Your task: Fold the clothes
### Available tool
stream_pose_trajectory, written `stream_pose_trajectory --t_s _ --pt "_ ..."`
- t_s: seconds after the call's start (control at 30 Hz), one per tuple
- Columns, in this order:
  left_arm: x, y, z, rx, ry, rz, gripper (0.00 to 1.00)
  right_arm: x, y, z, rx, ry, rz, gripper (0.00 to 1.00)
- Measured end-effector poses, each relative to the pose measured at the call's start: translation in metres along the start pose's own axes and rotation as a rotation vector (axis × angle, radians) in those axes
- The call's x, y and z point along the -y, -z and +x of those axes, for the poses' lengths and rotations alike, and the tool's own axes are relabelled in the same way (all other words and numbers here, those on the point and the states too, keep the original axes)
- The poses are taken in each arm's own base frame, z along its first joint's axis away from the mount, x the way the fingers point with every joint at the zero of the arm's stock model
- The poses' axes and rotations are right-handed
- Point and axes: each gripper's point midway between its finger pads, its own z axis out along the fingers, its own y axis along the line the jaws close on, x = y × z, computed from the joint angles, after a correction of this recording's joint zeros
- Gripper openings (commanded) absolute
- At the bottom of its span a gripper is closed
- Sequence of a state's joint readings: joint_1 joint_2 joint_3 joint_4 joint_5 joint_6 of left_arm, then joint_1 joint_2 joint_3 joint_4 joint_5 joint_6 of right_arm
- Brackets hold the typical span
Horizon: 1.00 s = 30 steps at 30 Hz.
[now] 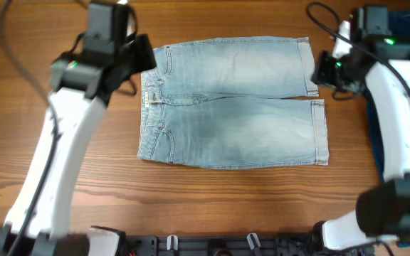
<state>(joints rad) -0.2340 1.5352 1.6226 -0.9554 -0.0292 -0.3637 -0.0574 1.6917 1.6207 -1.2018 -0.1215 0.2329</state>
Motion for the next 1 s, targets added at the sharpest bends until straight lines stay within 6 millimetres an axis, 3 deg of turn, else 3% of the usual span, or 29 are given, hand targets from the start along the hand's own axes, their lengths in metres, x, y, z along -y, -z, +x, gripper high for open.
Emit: stream_pose_trajectory --t_s 0.1,0.3,0.43,0.57,0.63,0.8,1.0 --pt "-0.018 0.022 0.037 -0.129 0.032 -0.063 0.72 0.020 0.026 0.034 -0.068 -0.106 0.083 0.32" --pt "-0.047 0.011 0.100 -0.367 0.089 -0.193 0.76 0.038 0.035 0.083 -0.184 -0.239 0.168 0.36" --pt "-0.061 -0.007 0.132 -0.446 0.128 -0.246 0.81 0.060 -0.001 0.157 -0.323 -0.327 0.239 0.59" --pt "-0.067 -0.026 0.147 -0.456 0.138 -0.255 0.89 0.072 -0.040 0.187 -0.351 -0.401 0.268 0.64" --pt "-0.070 -0.031 0.154 -0.464 0.143 -0.261 0.90 0.075 -0.054 0.192 -0.339 -0.425 0.269 0.69" --pt "-0.069 -0.035 0.150 -0.442 0.146 -0.250 1.00 0.074 -0.078 0.175 -0.228 -0.482 0.232 0.68" --pt "-0.067 -0.037 0.147 -0.429 0.153 -0.244 1.00 0.074 -0.099 0.162 -0.130 -0.515 0.190 0.57"
